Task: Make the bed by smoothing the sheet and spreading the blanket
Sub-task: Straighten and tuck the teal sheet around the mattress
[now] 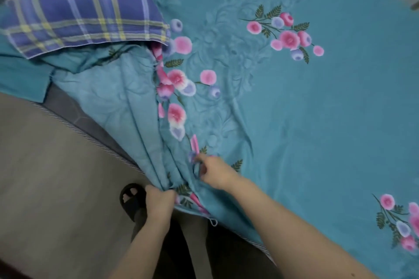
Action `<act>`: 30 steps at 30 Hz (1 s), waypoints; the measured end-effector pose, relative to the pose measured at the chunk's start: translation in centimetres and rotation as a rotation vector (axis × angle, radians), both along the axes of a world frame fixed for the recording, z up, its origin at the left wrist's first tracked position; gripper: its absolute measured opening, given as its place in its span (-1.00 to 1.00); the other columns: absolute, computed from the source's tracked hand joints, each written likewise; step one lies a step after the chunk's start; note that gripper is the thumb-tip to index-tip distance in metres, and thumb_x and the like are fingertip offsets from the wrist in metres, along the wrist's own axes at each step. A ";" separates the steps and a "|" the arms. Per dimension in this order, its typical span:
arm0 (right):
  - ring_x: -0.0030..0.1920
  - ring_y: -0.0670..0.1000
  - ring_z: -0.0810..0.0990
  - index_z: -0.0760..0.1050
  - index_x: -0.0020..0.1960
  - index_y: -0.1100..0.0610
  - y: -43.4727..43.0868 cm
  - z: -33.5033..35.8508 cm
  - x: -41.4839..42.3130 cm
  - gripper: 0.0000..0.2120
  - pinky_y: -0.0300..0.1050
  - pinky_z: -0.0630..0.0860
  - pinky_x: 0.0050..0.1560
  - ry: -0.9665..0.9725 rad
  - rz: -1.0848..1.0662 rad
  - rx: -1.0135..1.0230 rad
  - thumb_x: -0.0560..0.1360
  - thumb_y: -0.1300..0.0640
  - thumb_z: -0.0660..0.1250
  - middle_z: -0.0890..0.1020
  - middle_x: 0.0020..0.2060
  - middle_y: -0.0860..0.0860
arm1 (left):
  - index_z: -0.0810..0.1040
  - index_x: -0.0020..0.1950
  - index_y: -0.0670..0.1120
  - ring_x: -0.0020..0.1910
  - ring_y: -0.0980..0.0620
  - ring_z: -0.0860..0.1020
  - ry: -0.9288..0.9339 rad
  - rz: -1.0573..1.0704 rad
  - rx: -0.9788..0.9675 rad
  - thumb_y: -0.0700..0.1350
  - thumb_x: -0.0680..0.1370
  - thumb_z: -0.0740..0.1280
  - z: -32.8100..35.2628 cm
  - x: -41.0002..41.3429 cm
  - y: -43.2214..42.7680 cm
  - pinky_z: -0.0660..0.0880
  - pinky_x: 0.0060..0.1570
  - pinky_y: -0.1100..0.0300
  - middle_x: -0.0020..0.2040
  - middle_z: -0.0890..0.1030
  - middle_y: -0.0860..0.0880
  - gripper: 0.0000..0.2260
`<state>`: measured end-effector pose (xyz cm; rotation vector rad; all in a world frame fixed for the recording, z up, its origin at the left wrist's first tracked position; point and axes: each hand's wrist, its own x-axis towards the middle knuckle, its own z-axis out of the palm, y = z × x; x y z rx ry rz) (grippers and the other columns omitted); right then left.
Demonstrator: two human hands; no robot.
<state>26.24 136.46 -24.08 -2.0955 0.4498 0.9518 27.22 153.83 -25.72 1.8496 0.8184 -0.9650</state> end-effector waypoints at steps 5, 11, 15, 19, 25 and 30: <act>-0.18 0.02 0.54 0.58 0.15 0.11 4.0 -0.7 1.4 -0.55 -0.33 0.41 -0.36 0.270 0.120 0.216 0.31 0.36 0.28 0.60 -0.15 0.05 | 0.45 0.12 -0.29 -0.04 -0.21 0.61 0.046 -0.093 -0.104 -0.35 0.13 0.47 0.2 1.2 3.6 0.58 0.01 -0.05 -0.03 0.62 -0.23 -0.43; 0.16 0.09 0.56 0.51 0.29 0.12 6.5 -1.4 5.3 -0.66 -0.05 0.44 0.28 -0.050 -0.334 -0.090 0.52 0.16 0.35 0.60 0.14 0.15 | 0.49 0.23 -0.14 0.08 -0.08 0.54 -0.011 -0.193 -0.089 -0.35 0.45 0.33 1.0 5.5 10.6 0.45 0.19 0.02 0.07 0.58 -0.08 -0.64; 0.32 -0.11 0.32 0.16 0.51 0.08 9.5 -0.6 10.2 -0.26 -0.24 0.23 0.37 -0.157 -0.729 0.041 0.45 0.07 0.46 0.36 0.29 -0.05 | 0.51 0.16 -0.20 -0.18 -0.04 0.56 -0.039 -0.150 -0.127 -0.42 0.51 0.21 2.1 9.9 15.5 0.46 -0.16 0.22 0.02 0.57 -0.14 -0.72; 0.19 0.04 0.53 0.47 0.26 0.23 14.8 0.0 13.0 -0.60 -0.11 0.44 0.27 0.068 -0.314 0.159 0.43 0.28 0.42 0.59 0.16 0.10 | 0.50 0.17 -0.22 -0.33 0.06 0.56 -0.093 -0.120 -0.137 -0.35 0.58 0.21 3.1 13.4 19.0 0.42 -0.40 0.46 -0.04 0.56 -0.10 -0.80; -0.14 0.04 0.50 0.43 -0.20 0.06 21.9 0.6 12.7 -0.78 -0.18 0.34 -0.16 0.275 0.331 0.121 0.39 -0.01 0.45 0.50 -0.28 -0.04 | 0.48 0.22 -0.08 -0.03 0.00 0.61 -0.048 -0.085 -0.287 -0.05 0.61 0.26 5.0 17.5 19.4 0.46 -0.04 0.17 0.10 0.61 -0.02 -0.78; -0.02 0.00 0.51 0.57 0.02 0.09 20.7 -0.8 13.9 -0.69 -0.20 0.36 -0.03 -0.013 -0.112 -0.024 0.46 -0.14 0.38 0.51 0.01 0.03 | 0.49 0.19 -0.05 0.03 -0.02 0.62 -0.035 -0.132 -0.299 -0.02 0.61 0.24 5.0 20.3 19.0 0.44 0.12 0.07 0.12 0.62 -0.01 -0.79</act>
